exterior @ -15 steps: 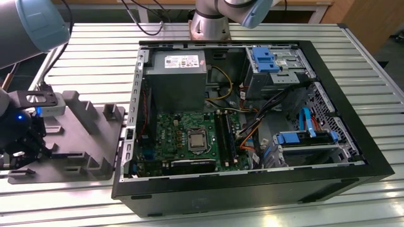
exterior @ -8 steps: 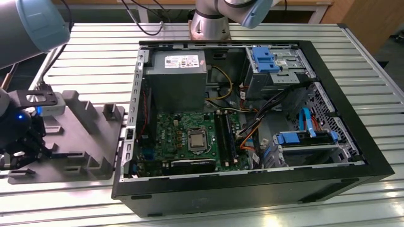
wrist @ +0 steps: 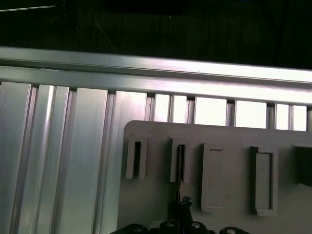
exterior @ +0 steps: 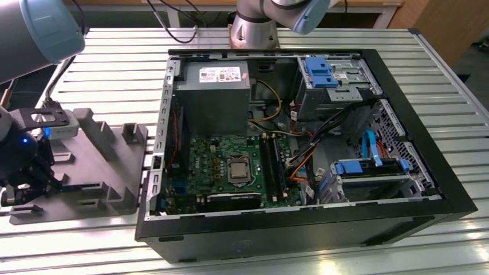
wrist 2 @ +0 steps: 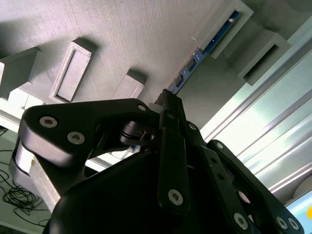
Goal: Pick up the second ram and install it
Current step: 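Pick up the second ram and move it above second insertion slot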
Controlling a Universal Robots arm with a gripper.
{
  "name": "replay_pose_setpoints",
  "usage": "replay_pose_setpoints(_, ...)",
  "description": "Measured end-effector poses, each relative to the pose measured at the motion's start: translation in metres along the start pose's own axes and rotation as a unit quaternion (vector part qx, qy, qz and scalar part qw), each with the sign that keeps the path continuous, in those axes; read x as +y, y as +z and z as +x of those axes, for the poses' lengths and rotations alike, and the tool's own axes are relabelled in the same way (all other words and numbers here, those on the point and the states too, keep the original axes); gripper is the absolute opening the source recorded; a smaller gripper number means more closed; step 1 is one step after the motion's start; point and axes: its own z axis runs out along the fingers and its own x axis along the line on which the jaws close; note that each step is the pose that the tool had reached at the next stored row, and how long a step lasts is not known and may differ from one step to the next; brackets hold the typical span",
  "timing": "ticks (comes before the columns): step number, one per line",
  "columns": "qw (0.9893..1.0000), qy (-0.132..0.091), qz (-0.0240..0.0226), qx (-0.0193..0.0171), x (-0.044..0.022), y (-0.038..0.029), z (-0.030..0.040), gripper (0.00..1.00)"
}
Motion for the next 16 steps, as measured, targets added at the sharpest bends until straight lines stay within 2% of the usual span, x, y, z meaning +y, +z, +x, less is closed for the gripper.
replay_pose_setpoints(3, 1.0000, -0.003, -0.0001, 0.0002, 0.0000, 0.0000, 0.0000, 0.11)
replay_pose_setpoints(6, 0.9999, -0.016, -0.0005, 0.0007, 0.0000, 0.0000, 0.0000, 0.11)
replay_pose_setpoints(16, 1.0000, -0.003, 0.0000, 0.0001, 0.0000, -0.0001, 0.0000, 0.11)
